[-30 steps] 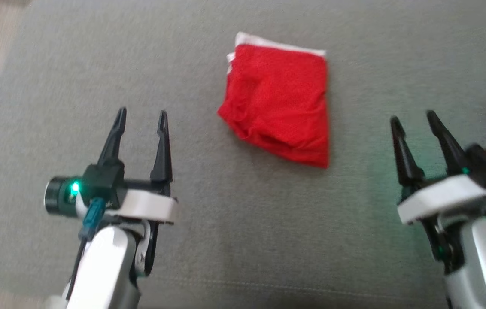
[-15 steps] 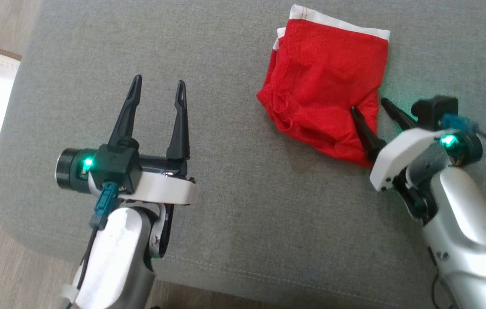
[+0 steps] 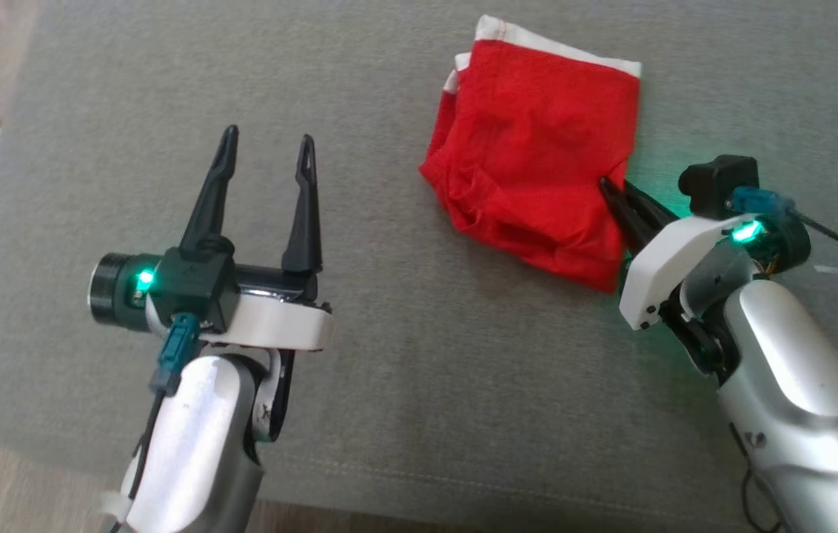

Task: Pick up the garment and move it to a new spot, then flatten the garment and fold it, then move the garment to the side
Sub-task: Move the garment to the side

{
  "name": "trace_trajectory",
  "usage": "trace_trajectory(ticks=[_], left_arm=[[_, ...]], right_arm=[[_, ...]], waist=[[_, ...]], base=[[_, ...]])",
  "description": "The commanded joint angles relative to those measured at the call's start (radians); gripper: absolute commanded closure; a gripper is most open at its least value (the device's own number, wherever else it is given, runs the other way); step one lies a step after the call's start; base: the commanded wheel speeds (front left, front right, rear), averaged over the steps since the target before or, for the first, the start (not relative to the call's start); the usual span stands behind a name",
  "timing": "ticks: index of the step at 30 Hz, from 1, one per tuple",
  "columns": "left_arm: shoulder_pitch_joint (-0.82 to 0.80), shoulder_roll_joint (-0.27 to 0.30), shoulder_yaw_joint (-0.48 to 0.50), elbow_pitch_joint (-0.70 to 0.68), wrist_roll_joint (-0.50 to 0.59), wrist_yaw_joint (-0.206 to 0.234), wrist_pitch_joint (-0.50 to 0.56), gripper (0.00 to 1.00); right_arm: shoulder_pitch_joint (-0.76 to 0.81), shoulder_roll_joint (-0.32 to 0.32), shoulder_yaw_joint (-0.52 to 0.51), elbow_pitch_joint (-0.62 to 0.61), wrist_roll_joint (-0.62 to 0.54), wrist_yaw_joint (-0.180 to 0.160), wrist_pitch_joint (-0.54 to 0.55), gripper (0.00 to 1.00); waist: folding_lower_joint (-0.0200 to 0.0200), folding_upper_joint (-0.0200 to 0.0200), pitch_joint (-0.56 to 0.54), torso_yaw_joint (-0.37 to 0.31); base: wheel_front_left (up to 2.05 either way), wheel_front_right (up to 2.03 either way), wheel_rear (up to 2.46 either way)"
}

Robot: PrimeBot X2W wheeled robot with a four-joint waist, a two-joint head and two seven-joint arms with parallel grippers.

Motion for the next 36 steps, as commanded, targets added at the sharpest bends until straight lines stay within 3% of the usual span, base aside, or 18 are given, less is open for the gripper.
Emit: trace_trajectory(ticks=[1, 13, 20, 31, 36], left_arm=[[-0.019, 0.02, 0.04, -0.039, 0.013, -0.003, -0.005, 0.0], [-0.014, 0.052, 0.035, -0.04, 0.033, -0.026, -0.005, 0.0], [-0.042, 0.062, 0.012, -0.036, 0.047, -0.043, -0.005, 0.0], [-0.106, 0.085, -0.004, -0.048, 0.073, -0.05, 0.006, 0.0], [-0.132, 0.089, -0.014, -0.055, 0.082, -0.051, 0.011, 0.0]], right_arm=[[0.016, -0.026, 0.034, -0.057, -0.017, 0.007, -0.019, 1.0], [0.153, -0.173, 0.056, -0.187, -0.007, 0.007, 0.008, 1.0], [0.154, -0.252, 0.061, -0.218, -0.008, 0.007, 0.028, 1.0], [-0.001, -0.437, -0.049, -0.173, -0.098, 0.007, -0.023, 1.0], [-0.036, -0.467, -0.136, -0.18, -0.101, 0.007, -0.096, 1.0]], waist=[[0.0, 0.0, -0.011, -0.038], [0.0, 0.0, -0.029, -0.265], [0.0, 0.0, 0.0, -0.374], [0.0, 0.0, 0.099, -0.435], [0.0, 0.0, 0.133, -0.442]], base=[[0.0, 0.0, 0.0], [0.0, 0.0, 0.0], [0.0, 0.0, 0.0], [0.0, 0.0, 0.0], [0.0, 0.0, 0.0]])
